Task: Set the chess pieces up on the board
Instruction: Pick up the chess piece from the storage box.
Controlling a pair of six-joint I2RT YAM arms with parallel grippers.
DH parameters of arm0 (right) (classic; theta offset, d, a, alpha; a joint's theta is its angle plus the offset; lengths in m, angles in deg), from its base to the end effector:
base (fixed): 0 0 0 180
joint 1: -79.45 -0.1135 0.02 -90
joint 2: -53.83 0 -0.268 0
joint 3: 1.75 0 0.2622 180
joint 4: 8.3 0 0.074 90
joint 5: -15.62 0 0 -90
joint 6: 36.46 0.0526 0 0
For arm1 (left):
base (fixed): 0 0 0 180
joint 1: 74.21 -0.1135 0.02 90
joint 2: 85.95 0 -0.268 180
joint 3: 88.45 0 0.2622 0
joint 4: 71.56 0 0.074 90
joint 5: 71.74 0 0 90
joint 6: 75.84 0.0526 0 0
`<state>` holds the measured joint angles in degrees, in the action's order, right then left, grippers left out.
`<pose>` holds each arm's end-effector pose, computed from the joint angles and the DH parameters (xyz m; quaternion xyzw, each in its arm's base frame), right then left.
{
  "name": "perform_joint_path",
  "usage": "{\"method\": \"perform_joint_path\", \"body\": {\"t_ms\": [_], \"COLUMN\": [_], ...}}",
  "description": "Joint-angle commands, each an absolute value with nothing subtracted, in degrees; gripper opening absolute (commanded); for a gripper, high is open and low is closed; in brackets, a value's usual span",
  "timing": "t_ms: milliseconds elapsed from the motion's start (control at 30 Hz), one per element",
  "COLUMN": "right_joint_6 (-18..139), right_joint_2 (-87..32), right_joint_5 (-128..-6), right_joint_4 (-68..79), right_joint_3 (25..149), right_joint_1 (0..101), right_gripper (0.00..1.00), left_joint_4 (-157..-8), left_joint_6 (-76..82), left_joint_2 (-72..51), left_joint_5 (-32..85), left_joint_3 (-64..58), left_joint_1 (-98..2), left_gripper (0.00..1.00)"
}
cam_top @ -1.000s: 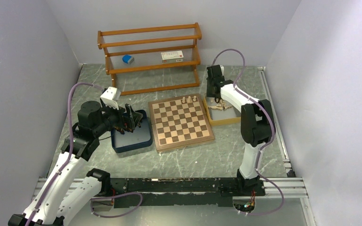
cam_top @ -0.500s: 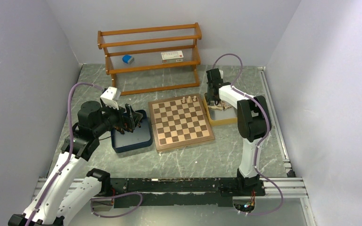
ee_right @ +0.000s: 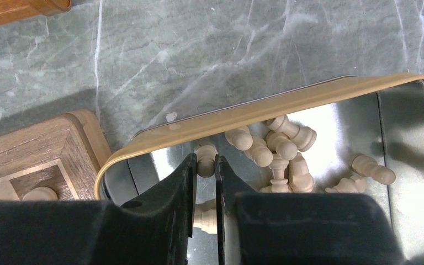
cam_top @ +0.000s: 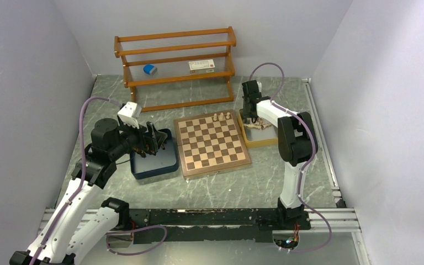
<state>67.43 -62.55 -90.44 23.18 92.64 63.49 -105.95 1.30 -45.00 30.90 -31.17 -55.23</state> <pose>0.4428 0.1115 0.1553 0.0268 0.9409 -0.0482 0.3340 0.1744 -0.0721 0.3240 0.1075 0.7998 -0.2458 0.5370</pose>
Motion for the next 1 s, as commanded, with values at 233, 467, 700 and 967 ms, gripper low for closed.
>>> {"method": "perform_joint_path", "body": {"t_ms": [233,467,700,967], "right_joint_6": [67.01,67.35,67.86,68.78], "right_joint_2": [-59.43,-56.42,-53.2,-49.65], "right_joint_5": [-91.95,-91.45,-90.48,-88.53], "right_joint_4": [25.03,27.54,30.33,30.12], "right_joint_3": [92.65,93.42,94.34,93.98], "right_joint_1": [63.81,63.47,61.73,58.12], "right_gripper": [0.14,0.13,0.12,0.12], "left_joint_4": [-104.74,-104.74,-104.65,-104.56], "left_joint_6": [1.22,1.19,1.17,1.1], "left_joint_2": [-45.34,-45.34,-45.18,-45.3], "left_joint_5": [31.09,31.26,31.42,31.4], "left_joint_3": [-31.8,-31.81,-31.81,-31.93], "left_joint_1": [-54.7,-54.7,-54.7,-54.7], "left_gripper": [0.99,0.99,0.99,0.99]}}
